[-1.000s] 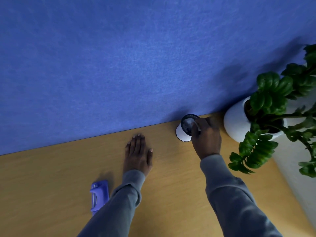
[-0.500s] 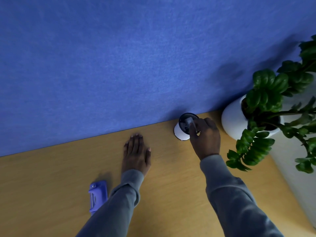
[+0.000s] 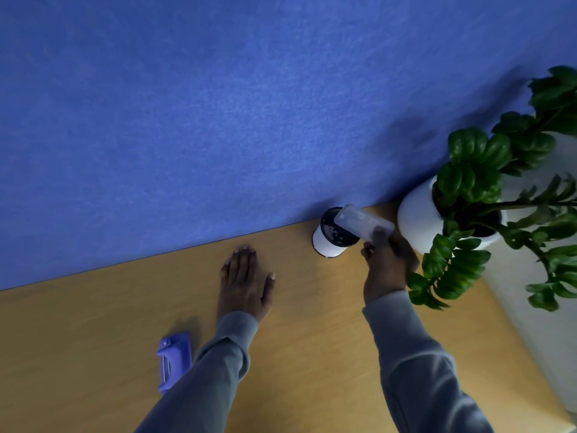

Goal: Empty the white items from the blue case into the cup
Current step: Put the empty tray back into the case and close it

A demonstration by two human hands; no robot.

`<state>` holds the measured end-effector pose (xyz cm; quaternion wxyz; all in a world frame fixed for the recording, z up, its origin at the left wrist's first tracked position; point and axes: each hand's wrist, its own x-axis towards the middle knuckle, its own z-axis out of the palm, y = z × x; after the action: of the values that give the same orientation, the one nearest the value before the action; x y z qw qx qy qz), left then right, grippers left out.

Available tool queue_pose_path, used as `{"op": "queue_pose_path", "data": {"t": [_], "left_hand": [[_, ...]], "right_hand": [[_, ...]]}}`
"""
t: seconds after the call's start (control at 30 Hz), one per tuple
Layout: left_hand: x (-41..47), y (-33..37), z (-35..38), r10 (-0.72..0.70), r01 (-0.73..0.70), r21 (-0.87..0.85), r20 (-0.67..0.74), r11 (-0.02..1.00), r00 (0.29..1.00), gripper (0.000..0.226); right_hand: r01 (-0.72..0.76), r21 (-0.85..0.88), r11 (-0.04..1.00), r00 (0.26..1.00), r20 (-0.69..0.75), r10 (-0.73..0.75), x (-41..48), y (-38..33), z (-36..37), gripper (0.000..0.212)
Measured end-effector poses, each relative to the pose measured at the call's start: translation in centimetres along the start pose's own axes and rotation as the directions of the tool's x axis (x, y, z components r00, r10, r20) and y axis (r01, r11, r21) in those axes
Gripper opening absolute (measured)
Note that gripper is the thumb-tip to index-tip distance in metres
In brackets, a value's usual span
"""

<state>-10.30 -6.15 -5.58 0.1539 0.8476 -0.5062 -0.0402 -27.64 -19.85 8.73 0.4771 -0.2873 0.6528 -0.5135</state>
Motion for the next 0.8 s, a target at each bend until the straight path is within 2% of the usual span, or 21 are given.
{"op": "queue_pose_path", "data": {"t": [0.1, 0.27, 0.33, 0.43, 0.5, 0.53, 0.57, 0.63, 0.67, 0.73, 0.8], "left_hand": [[0.1, -0.1, -0.3, 0.012, -0.011, -0.031, 0.004, 0.999, 1.000, 0.068], [0.8, 0.2, -1.8, -0.085, 0.087, -0.233, 0.017, 0.969, 0.996, 0.068], [1.2, 0.4, -2.9, -0.099, 0.090, -0.314, -0.012, 0.945, 0.995, 0.060], [1.8, 1.0, -5.7, -0.129, 0.086, -0.460, -0.063, 0.884, 0.990, 0.033], [1.8, 1.6, -8.2, -0.213, 0.162, -0.621, -0.008, 0.767, 0.977, 0.014], [1.8, 2.1, -9.2, -0.252, 0.234, -0.734, 0.087, 0.638, 0.964, 0.012], [1.6, 2.5, -10.5, -0.273, 0.316, -0.830, 0.207, 0.459, 0.939, 0.019], [0.6, 3.1, -13.2, -0.261, 0.418, -0.898, 0.375, 0.135, 0.890, 0.039], [0.1, 3.3, -14.5, -0.228, 0.447, -0.894, 0.429, 0.032, 0.874, 0.046], [-1.4, 3.3, -16.8, -0.169, 0.474, -0.880, 0.474, -0.043, 0.864, 0.050], [-2.9, 3.2, -18.6, -0.145, 0.458, -0.889, 0.456, -0.018, 0.878, 0.044]], "right_hand": [[-0.149, 0.167, 0.975, 0.987, 0.086, 0.136, -1.5, -0.1, -0.9, 0.027], [-0.188, 0.216, 0.958, 0.965, 0.222, 0.139, -4.1, -1.2, -1.5, 0.027], [-0.199, 0.219, 0.955, 0.948, 0.288, 0.132, -5.5, -1.9, -1.5, 0.016], [-0.218, 0.205, 0.954, 0.903, 0.413, 0.118, -7.5, -2.7, -1.6, 0.005], [-0.231, 0.198, 0.953, 0.870, 0.480, 0.111, -8.8, -3.0, -1.7, 0.005], [-0.233, 0.189, 0.954, 0.858, 0.502, 0.110, -9.1, -2.8, -1.8, 0.005], [-0.234, 0.174, 0.956, 0.844, 0.525, 0.111, -9.7, -2.7, -1.9, 0.005], [-0.243, 0.137, 0.960, 0.817, 0.562, 0.127, -11.0, -2.3, -2.2, 0.010], [-0.248, 0.117, 0.962, 0.806, 0.576, 0.138, -11.4, -1.9, -2.4, 0.013], [-0.252, 0.072, 0.965, 0.776, 0.610, 0.157, -12.5, -1.4, -2.9, 0.014], [-0.257, 0.041, 0.966, 0.748, 0.641, 0.172, -13.5, -0.9, -3.4, 0.010]]}}
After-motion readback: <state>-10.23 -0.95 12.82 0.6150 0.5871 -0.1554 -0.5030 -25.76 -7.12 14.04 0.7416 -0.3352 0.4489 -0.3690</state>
